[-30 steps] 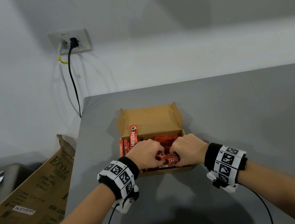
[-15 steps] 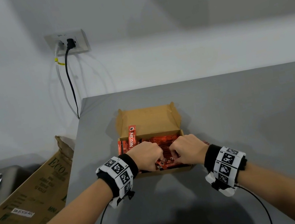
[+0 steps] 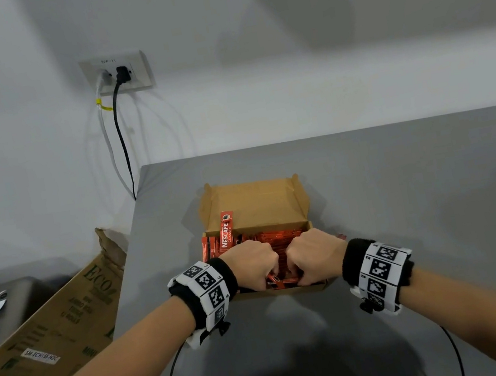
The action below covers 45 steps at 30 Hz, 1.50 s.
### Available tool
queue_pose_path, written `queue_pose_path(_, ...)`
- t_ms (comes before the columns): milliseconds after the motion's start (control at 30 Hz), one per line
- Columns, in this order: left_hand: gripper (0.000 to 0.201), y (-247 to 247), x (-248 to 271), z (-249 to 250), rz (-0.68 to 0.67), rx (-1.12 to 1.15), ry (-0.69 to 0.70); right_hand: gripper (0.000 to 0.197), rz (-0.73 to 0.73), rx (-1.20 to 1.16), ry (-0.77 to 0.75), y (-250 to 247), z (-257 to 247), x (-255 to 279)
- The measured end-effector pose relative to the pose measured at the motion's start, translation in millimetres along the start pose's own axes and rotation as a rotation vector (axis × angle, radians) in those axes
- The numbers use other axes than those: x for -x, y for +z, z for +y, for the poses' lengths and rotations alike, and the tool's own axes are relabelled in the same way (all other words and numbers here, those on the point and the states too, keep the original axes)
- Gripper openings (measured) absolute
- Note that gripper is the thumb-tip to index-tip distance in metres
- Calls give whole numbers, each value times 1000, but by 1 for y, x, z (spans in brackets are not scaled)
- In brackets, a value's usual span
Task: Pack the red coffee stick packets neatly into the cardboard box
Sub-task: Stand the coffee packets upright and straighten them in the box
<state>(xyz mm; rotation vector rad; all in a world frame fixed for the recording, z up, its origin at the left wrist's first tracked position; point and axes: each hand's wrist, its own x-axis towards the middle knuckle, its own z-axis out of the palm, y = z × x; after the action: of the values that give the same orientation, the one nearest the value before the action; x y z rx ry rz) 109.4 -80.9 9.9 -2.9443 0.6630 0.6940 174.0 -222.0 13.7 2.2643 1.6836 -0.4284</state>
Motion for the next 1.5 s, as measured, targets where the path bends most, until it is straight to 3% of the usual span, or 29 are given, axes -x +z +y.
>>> queue_pose_path(167, 27, 4, -1, -4, 31, 34, 2, 22, 25, 5, -12, 4, -3, -2)
queue_pose_path(333, 20, 10, 0, -6, 47, 93, -18, 15, -33, -244, 30, 9, 5, -4)
queue_pose_path(467, 39, 19, 0, -12, 81, 187, 8, 15, -72, -372, 43, 7, 10, -7)
queue_pose_path(567, 35, 16, 3, -13, 123, 236, 31, 12, -122, -374, 57, 3, 10, -13)
queue_pose_path(667, 25, 14, 3, -11, 158, 249, 34, 27, -125, -357, 70, 3, 10, -15)
queue_pose_path(767, 20, 16, 4, -10, 172, 284, -3, 6, 6, -500, 70, 4, 13, -10)
queue_pose_path(900, 24, 16, 3, -11, 204, 263, -44, 17, 365, -877, 89, 0, 22, 6)
queue_pose_path(1100, 16, 20, 2, -8, 289, 235, -67, 29, 738, -1086, 48, -4, 23, 18)
queue_pose_path(1167, 18, 22, 2, -8, 304, 245, -77, 31, 765, -1009, 58, -4, 20, 18)
queue_pose_path(1400, 26, 26, 5, -12, 299, 346, -122, 40, 651, -915, 105, 5, 16, 13)
queue_pose_path(1500, 28, 25, 6, -14, 303, 380, -139, 33, 598, -912, 115, 9, 18, 15)
